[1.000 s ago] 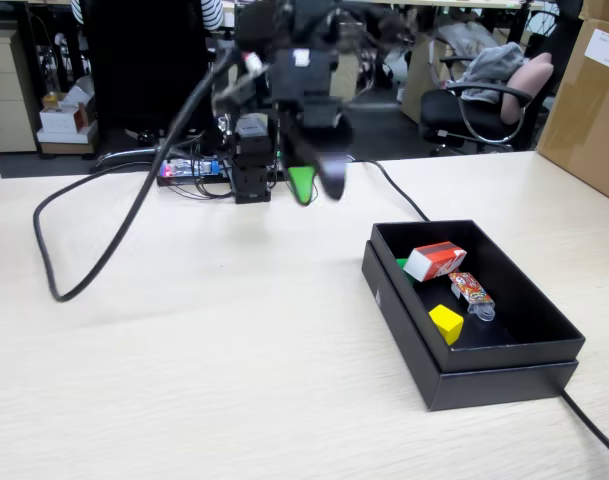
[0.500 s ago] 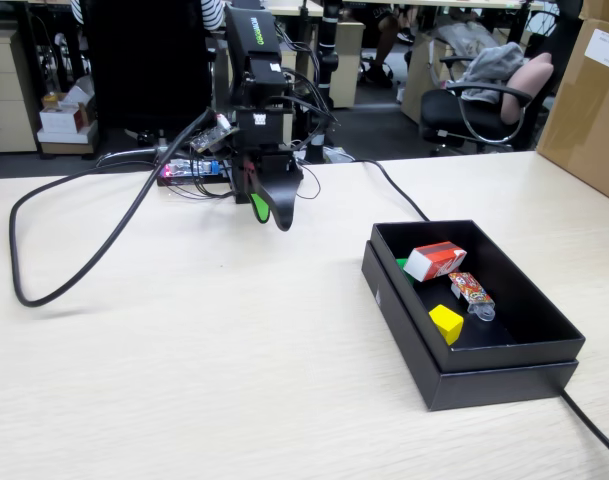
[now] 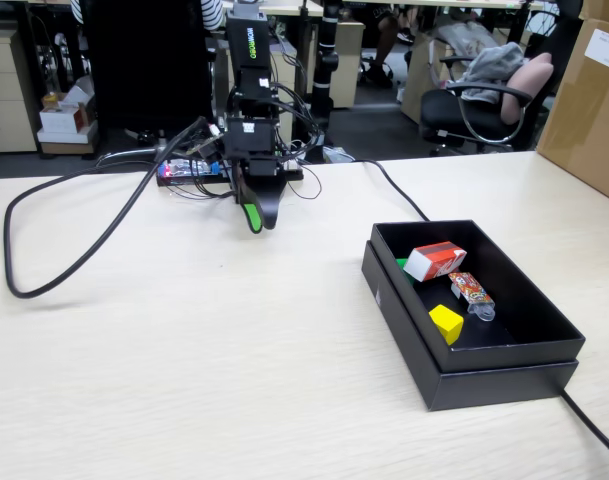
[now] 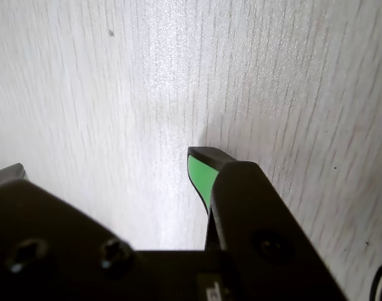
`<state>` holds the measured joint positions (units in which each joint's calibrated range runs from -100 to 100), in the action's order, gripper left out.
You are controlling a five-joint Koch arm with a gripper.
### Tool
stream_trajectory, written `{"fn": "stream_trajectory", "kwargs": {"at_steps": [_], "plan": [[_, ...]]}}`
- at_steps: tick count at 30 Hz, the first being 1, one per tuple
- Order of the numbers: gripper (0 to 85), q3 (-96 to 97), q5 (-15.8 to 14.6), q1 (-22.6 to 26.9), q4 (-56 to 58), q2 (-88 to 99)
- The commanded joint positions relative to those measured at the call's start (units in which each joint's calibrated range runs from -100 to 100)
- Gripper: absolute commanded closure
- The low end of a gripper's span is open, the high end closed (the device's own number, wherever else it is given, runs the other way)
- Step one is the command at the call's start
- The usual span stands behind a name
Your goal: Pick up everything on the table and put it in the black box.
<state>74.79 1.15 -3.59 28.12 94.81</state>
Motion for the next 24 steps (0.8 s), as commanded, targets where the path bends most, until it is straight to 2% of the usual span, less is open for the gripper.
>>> {"fn": "stream_trajectory", "kwargs": {"at_steps": [1, 15, 24], "plan": [[37.6, 0.0, -0.3, 0.0, -6.7, 2.7], [37.5, 14.3, 0.1, 1.9, -18.9, 4.7], [37.5, 18.3, 0.8, 2.1, -19.2, 4.6]]}}
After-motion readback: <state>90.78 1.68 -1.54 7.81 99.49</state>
